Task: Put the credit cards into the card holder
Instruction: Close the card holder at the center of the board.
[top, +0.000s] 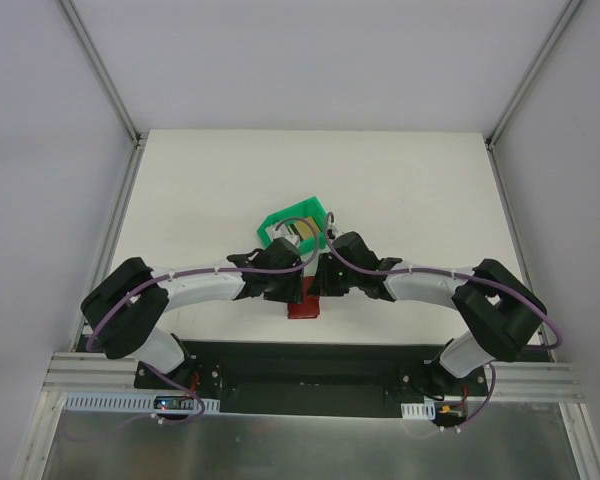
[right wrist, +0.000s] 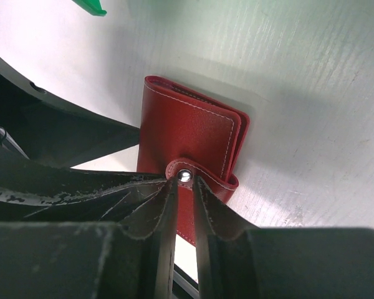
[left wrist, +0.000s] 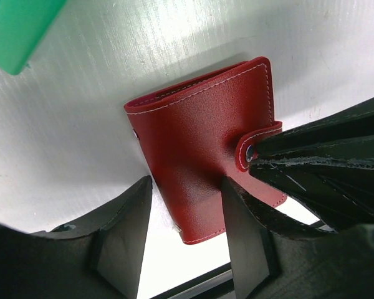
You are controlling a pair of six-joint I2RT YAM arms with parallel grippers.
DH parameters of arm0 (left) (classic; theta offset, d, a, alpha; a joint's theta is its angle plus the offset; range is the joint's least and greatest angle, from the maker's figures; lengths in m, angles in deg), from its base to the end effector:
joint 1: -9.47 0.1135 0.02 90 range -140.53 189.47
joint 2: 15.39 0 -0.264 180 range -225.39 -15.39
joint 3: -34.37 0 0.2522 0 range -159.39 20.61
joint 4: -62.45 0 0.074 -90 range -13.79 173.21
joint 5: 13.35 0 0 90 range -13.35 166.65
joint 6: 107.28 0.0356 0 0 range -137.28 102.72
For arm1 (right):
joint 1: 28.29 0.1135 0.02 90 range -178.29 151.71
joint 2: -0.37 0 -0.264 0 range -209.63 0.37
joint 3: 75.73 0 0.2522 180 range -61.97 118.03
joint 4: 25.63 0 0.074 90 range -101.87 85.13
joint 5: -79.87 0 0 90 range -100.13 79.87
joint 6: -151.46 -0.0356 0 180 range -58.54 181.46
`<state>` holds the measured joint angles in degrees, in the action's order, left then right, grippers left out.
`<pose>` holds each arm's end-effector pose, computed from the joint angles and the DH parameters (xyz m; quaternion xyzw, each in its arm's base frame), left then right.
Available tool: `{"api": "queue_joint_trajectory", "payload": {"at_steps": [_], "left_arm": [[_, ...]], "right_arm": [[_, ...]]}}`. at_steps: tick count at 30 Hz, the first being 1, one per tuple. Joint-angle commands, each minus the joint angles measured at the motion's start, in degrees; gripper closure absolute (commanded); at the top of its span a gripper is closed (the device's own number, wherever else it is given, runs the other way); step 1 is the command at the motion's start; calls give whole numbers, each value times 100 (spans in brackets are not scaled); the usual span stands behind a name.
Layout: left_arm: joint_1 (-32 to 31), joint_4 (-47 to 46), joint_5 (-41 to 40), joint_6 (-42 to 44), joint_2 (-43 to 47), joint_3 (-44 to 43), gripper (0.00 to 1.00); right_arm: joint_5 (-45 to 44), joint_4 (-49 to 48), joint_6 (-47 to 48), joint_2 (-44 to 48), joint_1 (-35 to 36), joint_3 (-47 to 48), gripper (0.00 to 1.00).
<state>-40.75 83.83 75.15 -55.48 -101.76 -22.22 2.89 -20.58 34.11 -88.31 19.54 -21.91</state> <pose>0.1869 -0.2230 0.1664 0.0944 0.9383 -0.2230 0.2469 0.1983 0.2309 0.1635 -0.2072 0.8773 0.3380 0.2706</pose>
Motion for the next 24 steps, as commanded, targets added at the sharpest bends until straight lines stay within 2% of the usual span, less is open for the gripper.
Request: {"api": "queue_joint_trajectory", "payload": {"at_steps": [1,8,24], "left_arm": [[3,170,-254,-83,-91,275,53],[3,170,-369,-153,58,328,46],[3,179,-378,-153,32,293,48]], "right_arm": [[-115,115,81,141,59,196,82],[-387,352,195,255,51,293,79],[-308,722,354,-8,121,574,78]]}}
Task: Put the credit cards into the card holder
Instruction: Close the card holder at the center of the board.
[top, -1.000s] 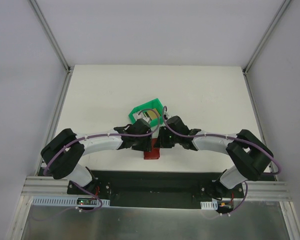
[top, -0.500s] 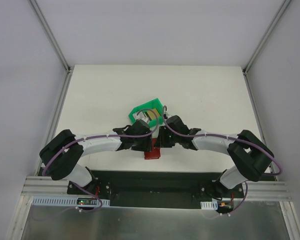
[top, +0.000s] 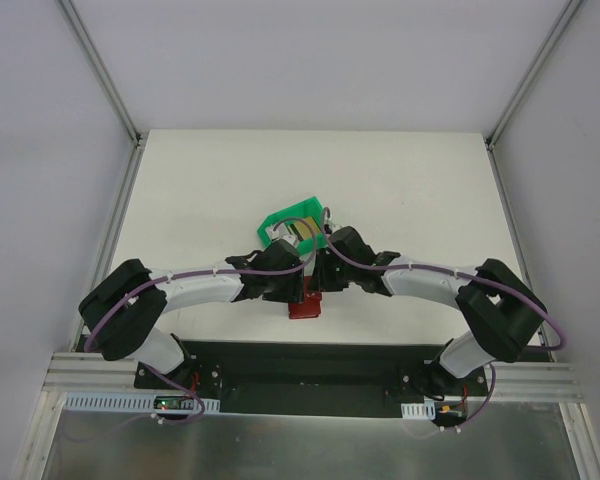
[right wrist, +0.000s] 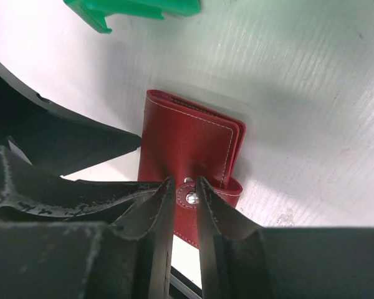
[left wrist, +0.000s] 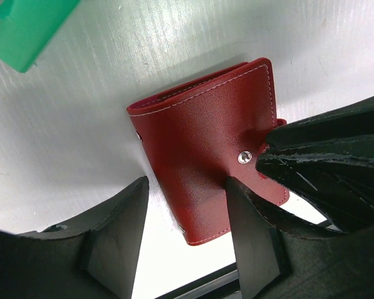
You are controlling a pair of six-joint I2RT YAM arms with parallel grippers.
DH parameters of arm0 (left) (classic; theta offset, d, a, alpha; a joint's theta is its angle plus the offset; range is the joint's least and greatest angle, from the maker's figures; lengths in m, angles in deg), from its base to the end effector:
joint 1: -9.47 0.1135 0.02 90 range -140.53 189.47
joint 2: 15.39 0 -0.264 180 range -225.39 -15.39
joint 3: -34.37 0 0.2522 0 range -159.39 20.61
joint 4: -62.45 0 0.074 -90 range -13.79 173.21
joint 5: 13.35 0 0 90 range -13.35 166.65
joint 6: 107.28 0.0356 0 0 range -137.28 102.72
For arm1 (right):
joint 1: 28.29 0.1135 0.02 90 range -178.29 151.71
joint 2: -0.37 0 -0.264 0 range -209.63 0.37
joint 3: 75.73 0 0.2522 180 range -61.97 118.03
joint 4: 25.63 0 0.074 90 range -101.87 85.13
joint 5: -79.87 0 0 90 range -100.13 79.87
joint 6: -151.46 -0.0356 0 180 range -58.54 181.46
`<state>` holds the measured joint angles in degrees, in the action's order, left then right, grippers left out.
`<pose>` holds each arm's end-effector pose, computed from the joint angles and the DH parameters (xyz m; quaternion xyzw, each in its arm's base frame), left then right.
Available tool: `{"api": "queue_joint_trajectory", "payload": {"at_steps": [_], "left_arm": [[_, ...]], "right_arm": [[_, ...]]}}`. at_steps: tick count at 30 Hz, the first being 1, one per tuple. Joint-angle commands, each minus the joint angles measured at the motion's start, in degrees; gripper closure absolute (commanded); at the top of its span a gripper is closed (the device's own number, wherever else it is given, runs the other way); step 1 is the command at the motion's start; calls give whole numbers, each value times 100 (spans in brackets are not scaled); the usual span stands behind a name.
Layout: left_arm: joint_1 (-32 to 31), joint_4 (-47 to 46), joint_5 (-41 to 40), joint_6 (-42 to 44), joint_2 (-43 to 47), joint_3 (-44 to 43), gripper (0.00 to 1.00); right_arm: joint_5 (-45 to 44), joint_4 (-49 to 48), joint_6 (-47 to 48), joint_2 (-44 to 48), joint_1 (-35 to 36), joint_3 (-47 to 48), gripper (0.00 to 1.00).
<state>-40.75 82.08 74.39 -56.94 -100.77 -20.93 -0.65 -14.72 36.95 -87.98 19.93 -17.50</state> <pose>0.1852 -0.2203 0.1667 0.0796 0.9353 -0.2301 0.2568 0.2041 0.2372 0.1792 -0.2198 0.8806 0.3055 0.2880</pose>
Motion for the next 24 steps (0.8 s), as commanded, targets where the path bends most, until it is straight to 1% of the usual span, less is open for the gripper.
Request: {"api": "queue_joint_trajectory", "payload": {"at_steps": [1,6,14,24], "left_arm": [[3,354,-301,-15,-66,164,48],[3,345,-319,2,-49,146,46],[56,345,-433,72,206,6,38],[188,257,-284,116,180,-38,36]], "right_arm": [[20,136,61,-24,90,106,78],[-157,145,122,231,64,71,75],[-323,241,87,573,3,-43,74],[-455,259,-203,969,-68,-465,75]]}}
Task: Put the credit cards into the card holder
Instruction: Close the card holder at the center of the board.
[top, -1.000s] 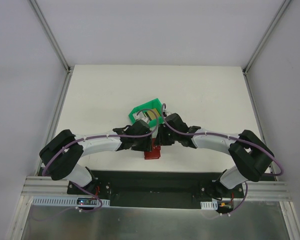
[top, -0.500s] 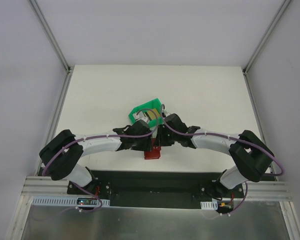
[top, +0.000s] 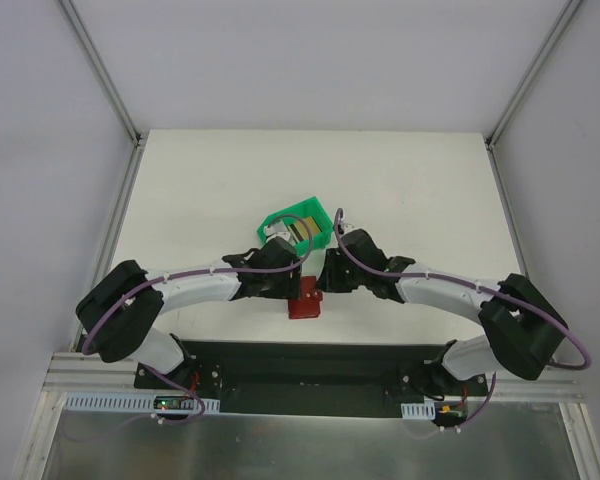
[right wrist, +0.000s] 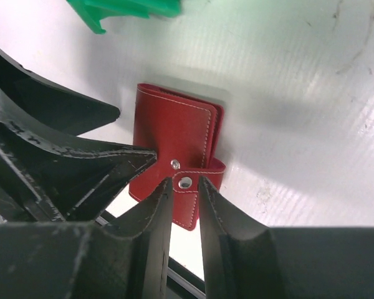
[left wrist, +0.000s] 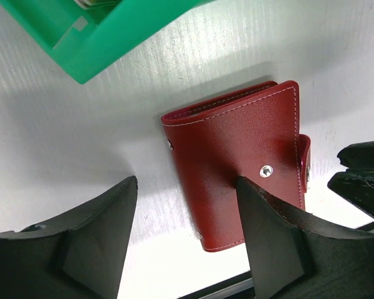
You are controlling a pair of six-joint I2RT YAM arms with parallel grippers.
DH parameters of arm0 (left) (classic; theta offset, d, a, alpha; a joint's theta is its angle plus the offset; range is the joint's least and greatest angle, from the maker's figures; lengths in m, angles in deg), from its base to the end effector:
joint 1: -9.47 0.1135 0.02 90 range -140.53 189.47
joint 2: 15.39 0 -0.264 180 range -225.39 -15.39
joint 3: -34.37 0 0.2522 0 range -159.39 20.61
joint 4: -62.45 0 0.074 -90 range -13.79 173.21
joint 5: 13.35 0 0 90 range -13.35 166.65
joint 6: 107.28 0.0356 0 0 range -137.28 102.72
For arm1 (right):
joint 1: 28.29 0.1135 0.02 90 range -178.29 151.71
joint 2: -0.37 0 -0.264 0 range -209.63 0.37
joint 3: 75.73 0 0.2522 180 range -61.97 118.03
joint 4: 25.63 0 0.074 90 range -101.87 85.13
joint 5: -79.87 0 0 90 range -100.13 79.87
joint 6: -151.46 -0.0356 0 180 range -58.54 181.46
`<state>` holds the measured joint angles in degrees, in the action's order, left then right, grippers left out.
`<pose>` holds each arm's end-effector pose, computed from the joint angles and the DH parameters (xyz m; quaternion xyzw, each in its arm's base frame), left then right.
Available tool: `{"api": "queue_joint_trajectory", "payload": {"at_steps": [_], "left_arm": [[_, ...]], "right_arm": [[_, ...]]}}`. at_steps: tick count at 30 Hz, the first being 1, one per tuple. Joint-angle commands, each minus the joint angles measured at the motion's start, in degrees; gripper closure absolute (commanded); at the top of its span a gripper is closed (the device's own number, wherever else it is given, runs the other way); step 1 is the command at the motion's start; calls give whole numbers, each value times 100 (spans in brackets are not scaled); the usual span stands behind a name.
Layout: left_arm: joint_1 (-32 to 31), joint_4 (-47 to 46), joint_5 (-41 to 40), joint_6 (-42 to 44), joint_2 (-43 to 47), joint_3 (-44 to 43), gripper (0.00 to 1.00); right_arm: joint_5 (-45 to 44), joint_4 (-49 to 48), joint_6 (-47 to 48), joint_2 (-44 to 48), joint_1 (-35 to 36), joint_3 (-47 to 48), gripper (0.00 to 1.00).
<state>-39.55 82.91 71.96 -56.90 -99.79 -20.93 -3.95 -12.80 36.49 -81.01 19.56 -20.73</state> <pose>0.1895 -0.2137 0.1703 0.0627 0.9356 -0.2138 0.2739 0.1925 0.2184 0.1933 -0.2016 0.8796 0.2934 0.3157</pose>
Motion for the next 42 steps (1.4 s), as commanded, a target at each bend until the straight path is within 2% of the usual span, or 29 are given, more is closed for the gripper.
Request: {"api": "queue_joint_trajectory", "payload": {"at_steps": [1,10,15,30,42], "left_arm": [[59,165,-32,112,73,-47,36],[59,112,100,138,-164,14,40],[59,95,126,112,-191,102,44],[59,51,188,68,-244,120,48],[59,42,170,15,-191,137,50]], "right_arm": [[-73,58,-166,272,-39,-159,75],[428,-487,-359,-88,-5,-203,77],[551,-505,-315,-334,4,-45,77],[622,-593,-280,-721,110,192,77],[60,443,-69,-958,285,613,82]]}}
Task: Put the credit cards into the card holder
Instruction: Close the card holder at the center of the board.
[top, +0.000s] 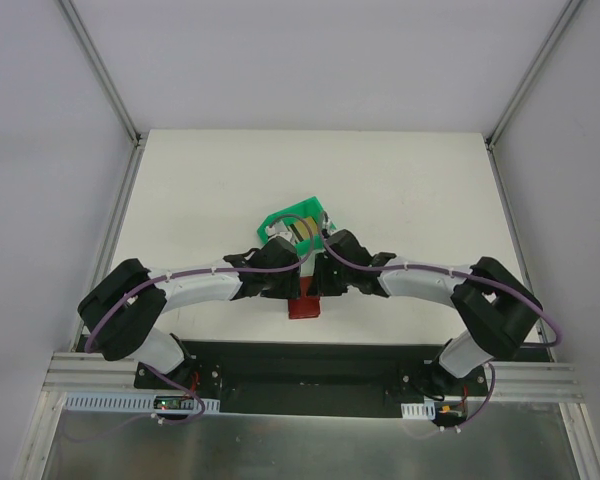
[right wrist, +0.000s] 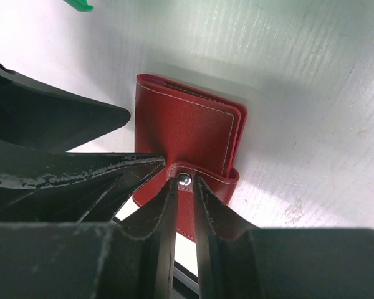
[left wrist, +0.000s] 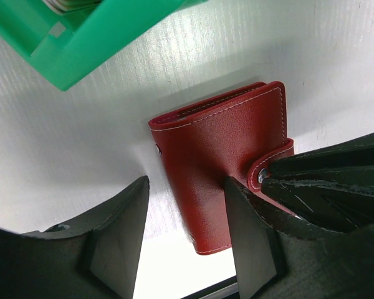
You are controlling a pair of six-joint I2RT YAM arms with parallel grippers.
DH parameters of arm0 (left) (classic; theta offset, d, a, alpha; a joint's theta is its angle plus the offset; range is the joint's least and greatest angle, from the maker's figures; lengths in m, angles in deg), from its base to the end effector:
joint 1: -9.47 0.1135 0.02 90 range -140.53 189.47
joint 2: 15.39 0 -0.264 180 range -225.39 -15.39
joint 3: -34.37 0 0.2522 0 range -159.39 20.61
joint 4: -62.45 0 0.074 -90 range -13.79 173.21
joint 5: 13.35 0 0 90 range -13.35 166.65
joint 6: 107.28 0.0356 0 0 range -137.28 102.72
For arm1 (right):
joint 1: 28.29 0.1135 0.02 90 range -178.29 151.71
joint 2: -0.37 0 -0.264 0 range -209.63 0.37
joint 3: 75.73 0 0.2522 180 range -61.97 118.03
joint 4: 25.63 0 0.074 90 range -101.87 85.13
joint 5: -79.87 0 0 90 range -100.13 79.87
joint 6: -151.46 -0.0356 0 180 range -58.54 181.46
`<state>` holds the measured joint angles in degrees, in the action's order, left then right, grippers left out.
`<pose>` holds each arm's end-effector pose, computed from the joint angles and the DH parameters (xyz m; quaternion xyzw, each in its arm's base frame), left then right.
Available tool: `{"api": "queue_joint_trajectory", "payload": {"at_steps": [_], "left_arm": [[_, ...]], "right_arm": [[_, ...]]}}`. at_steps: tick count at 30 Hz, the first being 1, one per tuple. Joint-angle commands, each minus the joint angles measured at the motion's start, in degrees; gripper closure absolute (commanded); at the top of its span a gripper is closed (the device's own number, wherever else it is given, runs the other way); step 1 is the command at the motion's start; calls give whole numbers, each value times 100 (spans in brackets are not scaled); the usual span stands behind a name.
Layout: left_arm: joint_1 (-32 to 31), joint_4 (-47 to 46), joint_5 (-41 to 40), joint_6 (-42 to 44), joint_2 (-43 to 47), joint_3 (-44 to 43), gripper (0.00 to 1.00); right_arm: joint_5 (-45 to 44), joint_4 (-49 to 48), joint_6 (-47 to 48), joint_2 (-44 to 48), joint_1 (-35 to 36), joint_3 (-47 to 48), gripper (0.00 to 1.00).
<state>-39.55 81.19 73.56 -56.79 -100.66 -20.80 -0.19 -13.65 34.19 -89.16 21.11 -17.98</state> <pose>0.1907 -0.2166 0.1676 0.0681 0.9334 -0.2272 0.2693 0.1977 0.2401 0.1692 -0.2092 0.8927 0.3051 0.2574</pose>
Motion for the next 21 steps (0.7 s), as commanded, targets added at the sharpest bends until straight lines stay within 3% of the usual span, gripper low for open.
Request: {"api": "queue_joint_trajectory", "payload": {"at_steps": [1,21], "left_arm": [[59,206,10,-4,-103,133,50],[59,30,2,-198,46,344,49]], "right_arm": [[-360,608,178,-169,157,391,82],[-651,1540,257,-750,324,954,83]]}}
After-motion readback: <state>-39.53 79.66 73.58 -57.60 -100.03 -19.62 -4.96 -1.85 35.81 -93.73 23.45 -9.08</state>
